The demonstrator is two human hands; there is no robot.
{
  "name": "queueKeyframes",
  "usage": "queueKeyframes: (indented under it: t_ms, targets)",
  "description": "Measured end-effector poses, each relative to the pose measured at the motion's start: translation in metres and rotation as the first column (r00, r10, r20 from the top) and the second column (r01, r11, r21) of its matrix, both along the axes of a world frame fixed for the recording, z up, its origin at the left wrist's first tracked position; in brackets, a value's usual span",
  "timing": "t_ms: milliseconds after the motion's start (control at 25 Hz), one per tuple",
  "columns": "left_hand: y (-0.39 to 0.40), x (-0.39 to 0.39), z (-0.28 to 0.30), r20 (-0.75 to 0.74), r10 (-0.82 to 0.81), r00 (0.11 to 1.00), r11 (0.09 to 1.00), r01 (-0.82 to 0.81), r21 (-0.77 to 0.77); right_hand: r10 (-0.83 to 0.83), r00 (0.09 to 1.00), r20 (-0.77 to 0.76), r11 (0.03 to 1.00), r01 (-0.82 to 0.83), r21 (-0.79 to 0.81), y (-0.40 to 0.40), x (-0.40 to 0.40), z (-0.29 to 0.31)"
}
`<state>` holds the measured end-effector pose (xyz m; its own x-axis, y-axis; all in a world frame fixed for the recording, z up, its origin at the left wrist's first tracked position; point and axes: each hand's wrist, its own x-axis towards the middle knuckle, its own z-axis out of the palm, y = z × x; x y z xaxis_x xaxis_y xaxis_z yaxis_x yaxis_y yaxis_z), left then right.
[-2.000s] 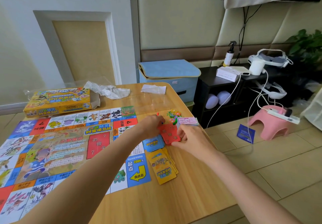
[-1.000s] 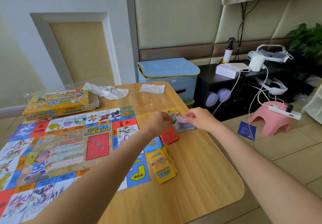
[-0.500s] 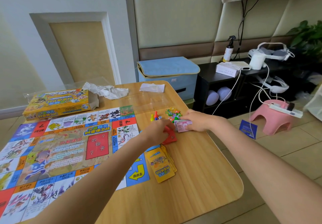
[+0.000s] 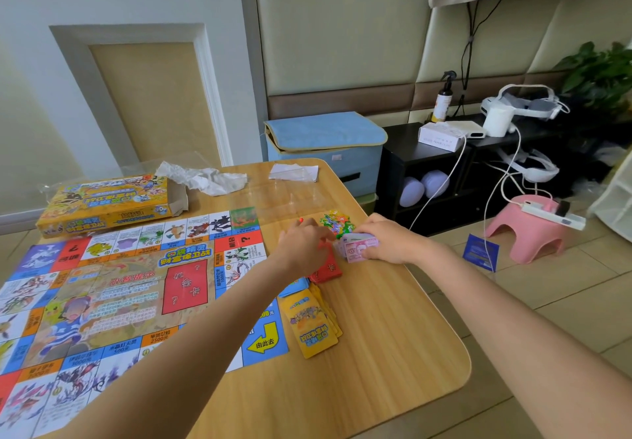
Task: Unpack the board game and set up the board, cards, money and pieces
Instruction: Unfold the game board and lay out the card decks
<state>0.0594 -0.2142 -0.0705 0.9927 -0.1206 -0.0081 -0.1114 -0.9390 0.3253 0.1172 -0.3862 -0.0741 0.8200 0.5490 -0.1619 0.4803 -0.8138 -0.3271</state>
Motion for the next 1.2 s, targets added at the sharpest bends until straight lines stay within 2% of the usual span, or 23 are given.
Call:
queueKeyframes:
  t_ms: [80,200,480,720,960,1120,1200]
  targets:
    - [-0.007,0.002,0.003,-0.047,0.032,0.998,0.993,-0.026,0.118,0.012,1.0,-0.014,1.0,-0.012,-0.004,0.0,0.001,0.0]
    - [-0.014,0.006,0.001,-0.091,0.05,0.995,0.983,-0.033,0.183,0.057,0.997,-0.046,0.997,-0.059,-0.058,-0.001,0.003,0.002]
    - [-0.019,0.007,-0.001,-0.056,0.074,0.996,0.974,-0.06,0.216,0.074,0.997,-0.038,0.984,-0.079,-0.161,0.003,0.008,0.001]
    - [-0.007,0.0,-0.004,-0.122,0.02,0.992,0.998,-0.012,0.069,0.05,0.998,-0.04,0.99,-0.055,-0.127,0.003,0.003,0.004]
    - [-0.018,0.009,0.0,-0.008,0.024,1.0,0.989,-0.023,0.143,0.069,0.996,-0.05,0.994,-0.073,-0.086,-0.006,-0.009,0.006]
    - [-0.024,0.013,-0.006,-0.05,-0.014,0.999,0.98,0.024,0.2,0.104,0.993,-0.061,0.986,-0.111,-0.127,-0.011,-0.013,0.01]
    - [-0.024,0.014,-0.006,-0.064,0.001,0.998,0.984,0.011,0.179,0.103,0.993,-0.066,0.983,-0.111,-0.143,-0.014,-0.012,0.013]
